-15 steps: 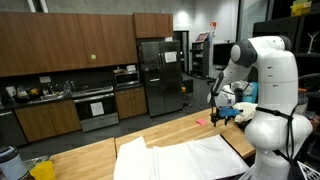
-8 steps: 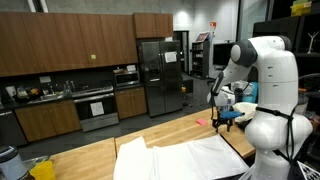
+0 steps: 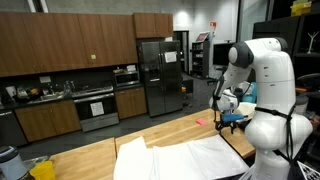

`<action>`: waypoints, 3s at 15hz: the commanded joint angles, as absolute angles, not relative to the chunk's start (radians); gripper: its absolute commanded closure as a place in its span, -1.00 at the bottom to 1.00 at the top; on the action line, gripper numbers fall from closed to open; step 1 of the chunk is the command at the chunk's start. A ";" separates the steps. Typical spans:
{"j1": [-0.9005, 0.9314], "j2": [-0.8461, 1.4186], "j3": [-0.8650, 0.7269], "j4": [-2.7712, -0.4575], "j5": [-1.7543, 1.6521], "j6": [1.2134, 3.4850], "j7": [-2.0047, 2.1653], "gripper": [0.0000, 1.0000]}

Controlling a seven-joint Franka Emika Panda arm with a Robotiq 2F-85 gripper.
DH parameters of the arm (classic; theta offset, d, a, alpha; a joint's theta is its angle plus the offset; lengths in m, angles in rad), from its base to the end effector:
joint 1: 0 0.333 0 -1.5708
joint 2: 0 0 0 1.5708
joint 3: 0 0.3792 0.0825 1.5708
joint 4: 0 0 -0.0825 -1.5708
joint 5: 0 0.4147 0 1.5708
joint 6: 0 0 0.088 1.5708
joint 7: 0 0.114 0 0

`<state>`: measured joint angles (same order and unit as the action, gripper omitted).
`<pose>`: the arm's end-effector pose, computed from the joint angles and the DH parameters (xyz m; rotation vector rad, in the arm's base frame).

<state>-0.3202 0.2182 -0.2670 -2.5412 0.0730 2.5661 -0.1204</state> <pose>0.3794 -0.2589 0.2062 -2.9793 0.8101 0.2794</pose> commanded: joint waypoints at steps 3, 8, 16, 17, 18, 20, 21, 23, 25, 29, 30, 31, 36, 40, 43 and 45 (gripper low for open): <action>-0.300 0.269 -0.276 -2.537 0.040 2.641 -0.049 -1.00; -0.267 0.276 -0.275 -2.535 0.014 2.636 -0.010 -1.00; -0.249 0.272 -0.254 -2.525 0.022 2.587 -0.005 -1.00; -0.256 0.276 -0.253 -2.522 0.027 2.578 -0.015 -1.00; -0.268 0.279 -0.245 -2.517 0.047 2.558 -0.038 -1.00; -0.275 0.279 -0.240 -2.510 0.066 2.534 -0.052 -0.50; -0.278 0.278 -0.241 -2.508 0.071 2.526 -0.058 -0.46; -0.282 0.277 -0.241 -2.497 0.084 2.507 -0.062 -0.23; -0.283 0.269 -0.244 -2.487 0.090 2.491 -0.066 0.10; -0.283 0.265 -0.244 -2.470 0.093 2.484 -0.065 0.76; -0.285 0.265 -0.246 -2.470 0.092 2.484 -0.067 0.89; -0.286 0.263 -0.246 -2.469 0.093 2.485 -0.066 0.98; -0.310 0.236 -0.263 -2.457 0.098 2.474 -0.073 0.98; -0.337 0.137 -0.324 -2.454 0.059 2.498 -0.043 0.98; -0.329 0.189 -0.313 -2.434 0.076 2.506 -0.047 0.92; -0.334 0.167 -0.322 -2.436 0.074 2.504 -0.047 0.92</action>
